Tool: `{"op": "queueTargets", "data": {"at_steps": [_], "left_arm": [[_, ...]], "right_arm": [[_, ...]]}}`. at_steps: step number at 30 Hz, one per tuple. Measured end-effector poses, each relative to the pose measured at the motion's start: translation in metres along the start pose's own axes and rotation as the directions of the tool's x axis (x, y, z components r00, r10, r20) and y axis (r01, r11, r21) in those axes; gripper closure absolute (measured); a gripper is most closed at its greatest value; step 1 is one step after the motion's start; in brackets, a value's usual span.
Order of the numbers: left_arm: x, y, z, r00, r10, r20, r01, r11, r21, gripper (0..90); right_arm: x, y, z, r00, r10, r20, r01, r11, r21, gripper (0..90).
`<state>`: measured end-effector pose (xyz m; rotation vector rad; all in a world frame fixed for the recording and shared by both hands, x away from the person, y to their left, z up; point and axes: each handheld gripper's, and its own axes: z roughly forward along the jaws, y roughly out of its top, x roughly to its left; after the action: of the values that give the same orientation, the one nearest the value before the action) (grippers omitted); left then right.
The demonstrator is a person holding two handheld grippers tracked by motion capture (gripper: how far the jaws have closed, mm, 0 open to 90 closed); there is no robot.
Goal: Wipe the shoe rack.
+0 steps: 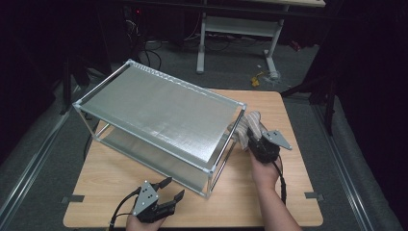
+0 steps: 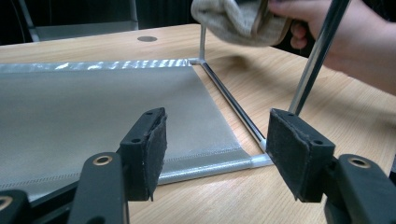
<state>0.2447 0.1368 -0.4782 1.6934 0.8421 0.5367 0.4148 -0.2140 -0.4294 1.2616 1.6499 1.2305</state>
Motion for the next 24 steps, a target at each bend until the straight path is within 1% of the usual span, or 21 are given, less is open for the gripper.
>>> {"op": "queueTargets", "data": {"at_steps": [2, 5, 9, 11, 14, 16, 17, 20, 24], "left_arm": [[0.000, 0.000, 0.000, 1.0000, -0.003, 0.000, 0.003, 1.0000, -0.001, 38.4], [0.000, 0.000, 0.000, 1.0000, 0.000, 0.000, 0.000, 1.0000, 0.001, 38.4], [0.000, 0.000, 0.000, 1.0000, 0.003, 0.002, -0.003, 1.0000, 0.004, 38.4], [0.000, 0.000, 0.000, 1.0000, 0.001, 0.001, -0.001, 1.0000, 0.004, 38.4], [0.000, 0.000, 0.000, 1.0000, 0.004, -0.001, -0.004, 1.0000, 0.002, 38.3], [0.000, 0.000, 0.000, 1.0000, -0.003, -0.003, 0.003, 1.0000, -0.001, 38.3], [0.000, 0.000, 0.000, 1.0000, 0.003, -0.004, -0.003, 1.0000, -0.001, 38.2], [0.000, 0.000, -0.001, 1.0000, -0.002, -0.006, 0.002, 1.0000, -0.004, 38.1], [-0.001, 0.000, -0.001, 1.0000, 0.001, -0.002, -0.001, 1.0000, -0.007, 38.1]], "right_arm": [[0.000, 0.006, -0.003, 1.0000, 0.005, 0.006, -0.005, 1.000, -0.019, 69.0], [-0.001, 0.015, -0.008, 0.9999, 0.014, -0.007, -0.015, 0.998, -0.055, 69.0], [-0.001, 0.026, -0.014, 0.9997, 0.021, -0.012, -0.022, 0.996, -0.084, 68.9], [-0.001, 0.028, -0.014, 0.9996, 0.025, -0.013, -0.026, 0.996, -0.091, 68.9], [-0.002, 0.024, -0.010, 0.9997, 0.025, -0.003, -0.025, 0.997, -0.068, 68.9], [-0.004, 0.018, -0.005, 0.9997, 0.024, 0.004, -0.024, 0.999, -0.043, 68.9], [-0.005, 0.014, -0.002, 0.9996, 0.026, 0.006, -0.026, 0.999, -0.031, 68.9], [-0.007, 0.002, 0.004, 0.9990, 0.044, 0.014, -0.044, 0.999, 0.000, 69.0], [-0.009, -0.011, 0.010, 0.9989, 0.039, 0.027, -0.040, 0.999, 0.037, 68.9]]}}
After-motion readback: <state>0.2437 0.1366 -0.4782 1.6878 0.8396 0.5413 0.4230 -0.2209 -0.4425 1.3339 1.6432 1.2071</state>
